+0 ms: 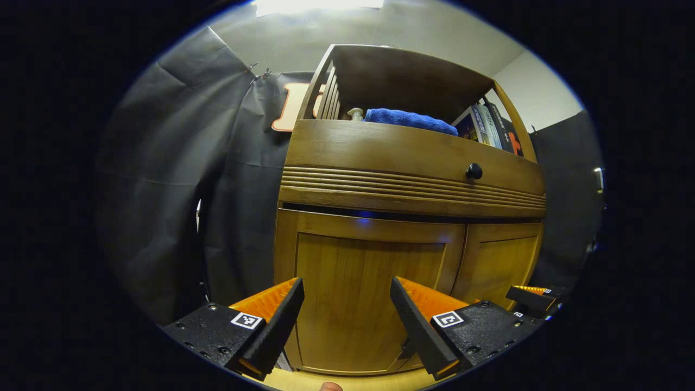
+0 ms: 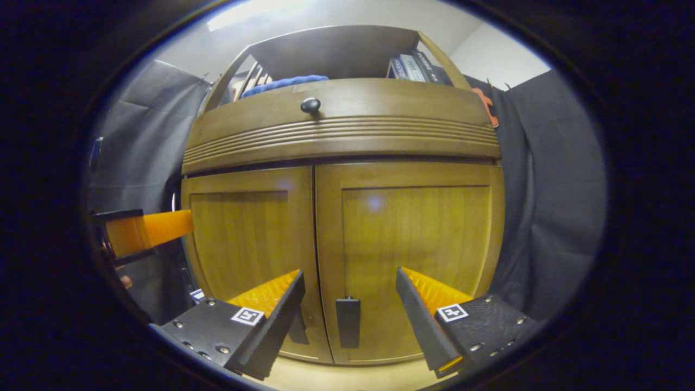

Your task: Open the right door of the double-door shoe cabinet with the right hand, and open the left door with the left hand.

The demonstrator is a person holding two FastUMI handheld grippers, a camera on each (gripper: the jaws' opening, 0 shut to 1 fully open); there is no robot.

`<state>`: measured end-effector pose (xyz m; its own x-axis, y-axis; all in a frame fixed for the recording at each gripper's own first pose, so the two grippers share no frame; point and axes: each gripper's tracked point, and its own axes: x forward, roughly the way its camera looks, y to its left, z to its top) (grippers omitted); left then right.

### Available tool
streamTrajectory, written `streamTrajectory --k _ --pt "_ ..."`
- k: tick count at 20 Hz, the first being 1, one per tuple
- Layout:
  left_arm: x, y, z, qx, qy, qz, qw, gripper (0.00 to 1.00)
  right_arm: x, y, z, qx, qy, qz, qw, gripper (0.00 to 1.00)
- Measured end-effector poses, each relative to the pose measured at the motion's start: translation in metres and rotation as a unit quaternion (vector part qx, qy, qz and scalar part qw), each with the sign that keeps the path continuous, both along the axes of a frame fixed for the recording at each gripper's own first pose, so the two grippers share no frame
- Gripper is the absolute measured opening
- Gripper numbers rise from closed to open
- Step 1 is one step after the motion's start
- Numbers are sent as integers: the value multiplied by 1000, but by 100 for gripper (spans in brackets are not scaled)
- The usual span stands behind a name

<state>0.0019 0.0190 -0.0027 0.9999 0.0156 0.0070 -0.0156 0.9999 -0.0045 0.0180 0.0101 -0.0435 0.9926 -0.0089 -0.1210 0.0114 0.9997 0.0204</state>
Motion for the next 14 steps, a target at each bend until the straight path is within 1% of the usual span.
streamTrajectory --k 8,11,13,14 --pt "3 16 0 15 -4 14 1000 98 17 9 -34 5 39 6 999 100" --pt "8 18 0 19 -6 16 1000 97 25 10 -42 1 45 4 999 88" --pt "12 20 -1 21 -3 16 1000 98 30 10 -49 0 54 4 999 88" --pt "12 20 -2 21 -2 16 1000 98 34 10 -52 -1 57 4 998 79"
